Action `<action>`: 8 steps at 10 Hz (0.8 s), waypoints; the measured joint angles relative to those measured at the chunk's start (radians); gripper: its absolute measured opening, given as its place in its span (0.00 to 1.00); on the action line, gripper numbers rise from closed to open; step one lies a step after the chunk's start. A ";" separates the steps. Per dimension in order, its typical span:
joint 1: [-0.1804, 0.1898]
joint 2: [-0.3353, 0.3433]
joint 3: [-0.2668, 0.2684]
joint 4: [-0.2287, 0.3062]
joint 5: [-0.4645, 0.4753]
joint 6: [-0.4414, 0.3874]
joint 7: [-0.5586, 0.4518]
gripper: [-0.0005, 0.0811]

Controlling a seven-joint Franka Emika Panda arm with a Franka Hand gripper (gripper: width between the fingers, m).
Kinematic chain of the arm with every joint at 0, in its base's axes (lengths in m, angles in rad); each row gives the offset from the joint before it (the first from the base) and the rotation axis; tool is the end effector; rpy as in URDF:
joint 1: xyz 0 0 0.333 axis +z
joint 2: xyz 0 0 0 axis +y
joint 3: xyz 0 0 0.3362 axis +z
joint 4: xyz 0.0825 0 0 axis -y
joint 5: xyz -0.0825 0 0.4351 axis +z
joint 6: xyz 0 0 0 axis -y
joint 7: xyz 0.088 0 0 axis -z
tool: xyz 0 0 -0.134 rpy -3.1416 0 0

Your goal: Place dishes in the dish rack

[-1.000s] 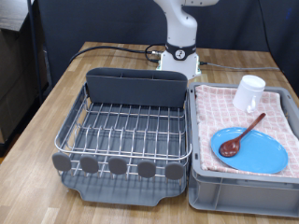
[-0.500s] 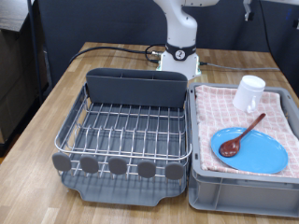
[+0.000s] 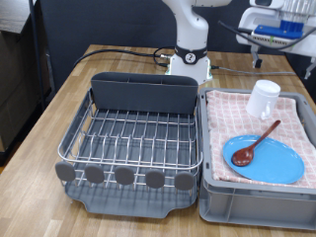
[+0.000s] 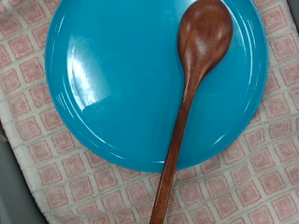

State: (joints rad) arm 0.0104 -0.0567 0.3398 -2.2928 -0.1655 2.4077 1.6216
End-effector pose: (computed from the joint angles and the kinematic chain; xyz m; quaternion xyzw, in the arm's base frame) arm 0.5334 0.1906 0.3512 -0.8325 0.5434 -0.1041 0.0309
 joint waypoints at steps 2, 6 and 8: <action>0.000 0.000 0.000 0.001 -0.005 0.000 0.004 0.99; 0.000 0.035 -0.001 -0.065 -0.124 0.150 0.143 0.99; 0.000 0.067 -0.001 -0.075 -0.175 0.165 0.205 0.99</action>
State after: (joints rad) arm 0.0108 0.0101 0.3389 -2.3682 -0.3406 2.5731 1.8264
